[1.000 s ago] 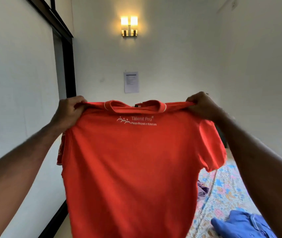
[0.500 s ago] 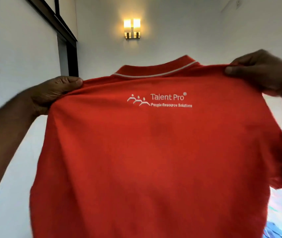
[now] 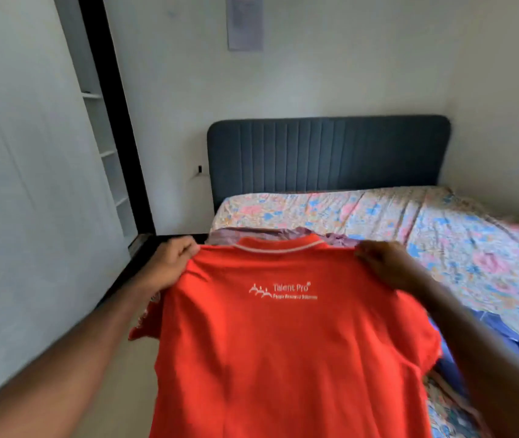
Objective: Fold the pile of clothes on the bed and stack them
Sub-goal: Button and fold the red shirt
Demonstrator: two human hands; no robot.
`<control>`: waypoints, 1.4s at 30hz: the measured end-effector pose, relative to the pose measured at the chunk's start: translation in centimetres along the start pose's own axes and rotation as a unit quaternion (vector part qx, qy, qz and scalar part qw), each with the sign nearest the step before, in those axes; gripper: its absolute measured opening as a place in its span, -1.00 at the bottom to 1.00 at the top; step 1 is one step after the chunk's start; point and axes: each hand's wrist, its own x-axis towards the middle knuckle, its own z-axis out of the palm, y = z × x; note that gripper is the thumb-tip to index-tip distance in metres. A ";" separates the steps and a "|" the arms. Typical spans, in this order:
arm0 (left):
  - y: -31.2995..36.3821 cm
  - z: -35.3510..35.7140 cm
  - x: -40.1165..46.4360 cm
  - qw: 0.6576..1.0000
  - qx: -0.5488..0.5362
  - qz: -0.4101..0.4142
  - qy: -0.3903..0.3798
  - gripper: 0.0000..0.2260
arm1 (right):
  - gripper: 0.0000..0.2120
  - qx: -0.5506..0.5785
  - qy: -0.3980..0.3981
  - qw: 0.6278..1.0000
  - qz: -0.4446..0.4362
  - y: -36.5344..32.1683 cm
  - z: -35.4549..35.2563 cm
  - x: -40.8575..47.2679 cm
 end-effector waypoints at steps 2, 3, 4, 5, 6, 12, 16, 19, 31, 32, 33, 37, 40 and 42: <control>-3.1 4.5 -0.8 1.000 0.028 -0.006 0.012 -0.69 | -0.75 -0.067 0.009 0.998 0.012 2.5 5.6 -0.4; -4.6 6.5 -1.0 1.000 0.026 -0.012 0.009 -0.74 | -0.71 -0.106 0.015 0.994 0.008 3.5 7.9 -0.4; -5.8 8.0 -1.4 0.999 0.031 -0.013 0.016 -0.78 | -0.65 -0.135 0.031 0.990 -0.002 4.1 9.5 -0.7; -6.8 9.3 -1.7 0.999 0.041 -0.011 0.024 -0.79 | -0.59 -0.153 0.049 0.987 -0.012 4.6 10.8 -0.9; -7.7 10.5 -1.3 0.998 0.054 -0.010 0.036 -0.78 | -0.55 -0.160 0.066 0.985 -0.018 5.4 12.1 -0.6; -10.8 13.4 2.9 0.983 0.140 0.012 0.117 -0.76 | -0.59 -0.179 0.124 0.976 -0.005 7.7 15.1 3.7; -13.6 16.9 6.9 0.989 0.141 -0.031 0.018 -0.84 | -0.70 -0.170 0.023 0.982 0.082 10.0 18.0 6.3; -16.3 20.0 7.8 0.981 0.167 -0.063 -0.075 -0.81 | -0.67 -0.135 -0.075 0.971 0.182 12.0 21.3 6.0; -14.0 22.5 7.7 0.944 0.328 -0.029 -0.019 -0.73 | -0.46 0.084 -0.069 0.962 0.249 11.9 17.6 5.6; -13.0 22.7 7.4 0.942 0.334 -0.004 0.007 -0.69 | -0.43 0.093 -0.033 0.965 0.241 12.0 16.3 5.4; -11.5 23.3 7.2 0.946 0.324 0.023 0.022 -0.63 | -0.44 0.052 0.000 0.968 0.245 12.5 14.7 4.8; -5.0 26.9 6.2 0.961 0.246 0.125 -0.037 -0.38 | -0.26 -0.199 -0.172 0.889 0.375 13.9 11.0 2.0; 0.4 30.8 5.0 0.953 0.202 0.168 -0.151 -0.12 | -0.35 -0.223 -0.274 0.850 0.391 12.9 11.2 0.3; 4.0 32.9 4.1 0.933 0.202 0.165 -0.247 0.06 | -0.59 -0.227 -0.239 0.879 0.346 12.5 10.8 -0.7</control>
